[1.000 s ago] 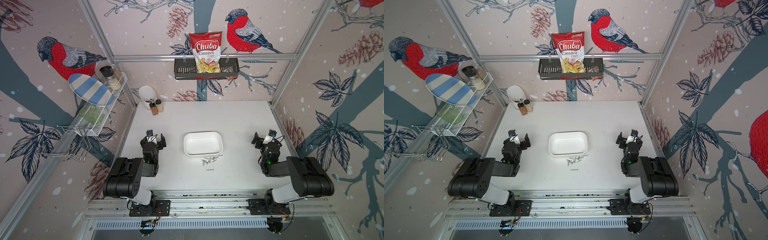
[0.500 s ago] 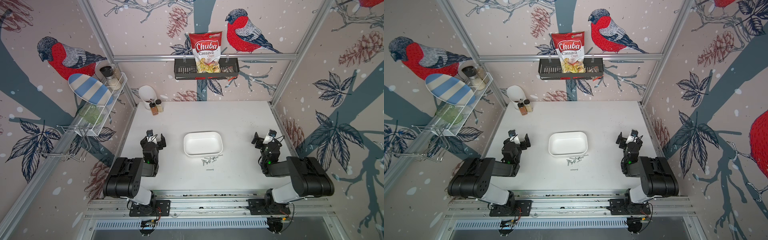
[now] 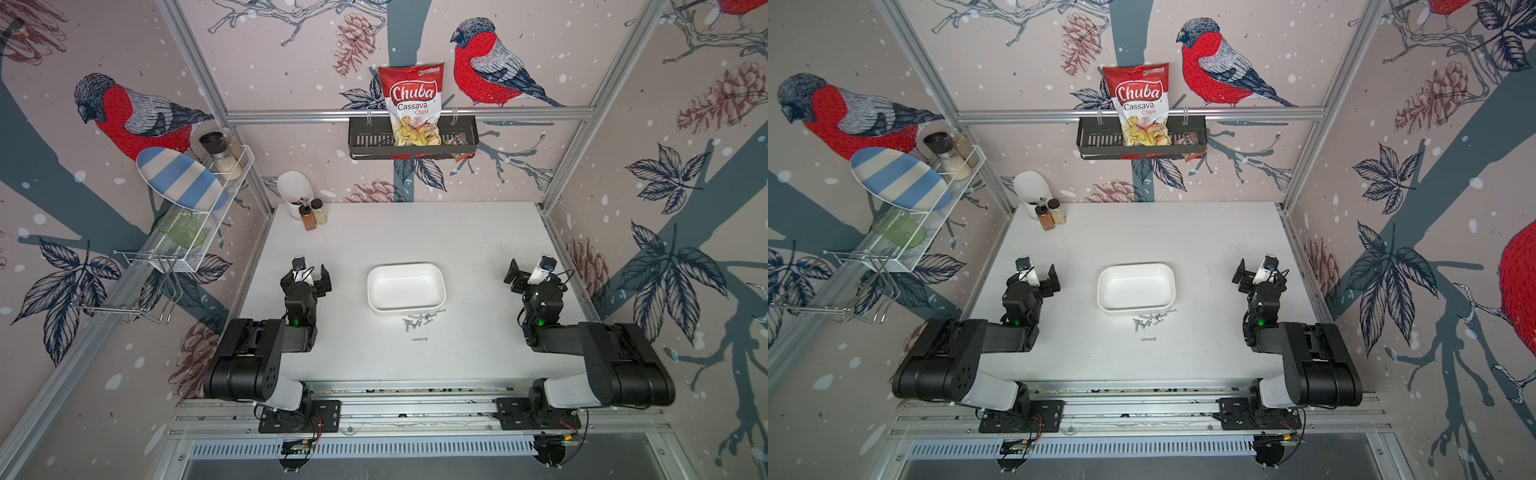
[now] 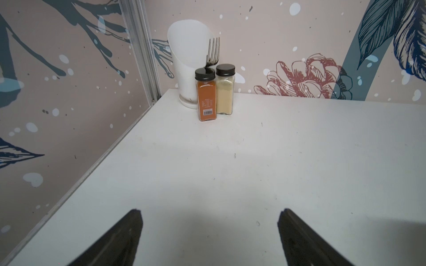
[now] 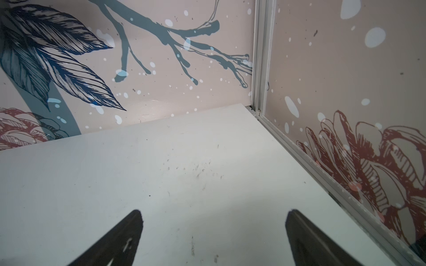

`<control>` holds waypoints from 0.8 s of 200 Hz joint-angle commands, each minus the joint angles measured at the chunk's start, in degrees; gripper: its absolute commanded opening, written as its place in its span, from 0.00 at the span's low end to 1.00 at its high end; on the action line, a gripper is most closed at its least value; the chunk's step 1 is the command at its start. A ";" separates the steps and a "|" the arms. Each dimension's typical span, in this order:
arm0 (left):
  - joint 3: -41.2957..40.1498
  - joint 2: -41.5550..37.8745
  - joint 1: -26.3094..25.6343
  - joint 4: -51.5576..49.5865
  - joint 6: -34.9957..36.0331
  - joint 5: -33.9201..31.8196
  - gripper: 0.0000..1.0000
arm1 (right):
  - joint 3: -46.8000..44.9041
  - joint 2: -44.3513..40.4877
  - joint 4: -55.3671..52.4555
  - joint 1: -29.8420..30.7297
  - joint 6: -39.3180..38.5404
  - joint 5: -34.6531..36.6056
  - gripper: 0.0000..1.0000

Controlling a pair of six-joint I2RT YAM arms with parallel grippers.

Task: Put the screws on the desktop into the storage box
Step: Pick up the screw from the center of the board.

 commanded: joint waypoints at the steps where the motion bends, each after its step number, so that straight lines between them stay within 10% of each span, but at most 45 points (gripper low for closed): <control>1: 0.93 -4.66 -1.27 -4.11 1.37 -0.57 0.95 | 2.83 -3.93 -10.15 1.36 -4.46 -7.33 1.00; 78: 4.47 -20.72 -7.13 -17.47 -2.09 9.94 0.91 | 15.38 -16.37 -36.82 26.87 -15.13 -21.36 0.98; 160: 6.53 -22.50 -7.91 -20.88 -4.84 20.48 0.87 | 23.92 -7.14 -60.07 56.10 -25.12 -12.31 0.61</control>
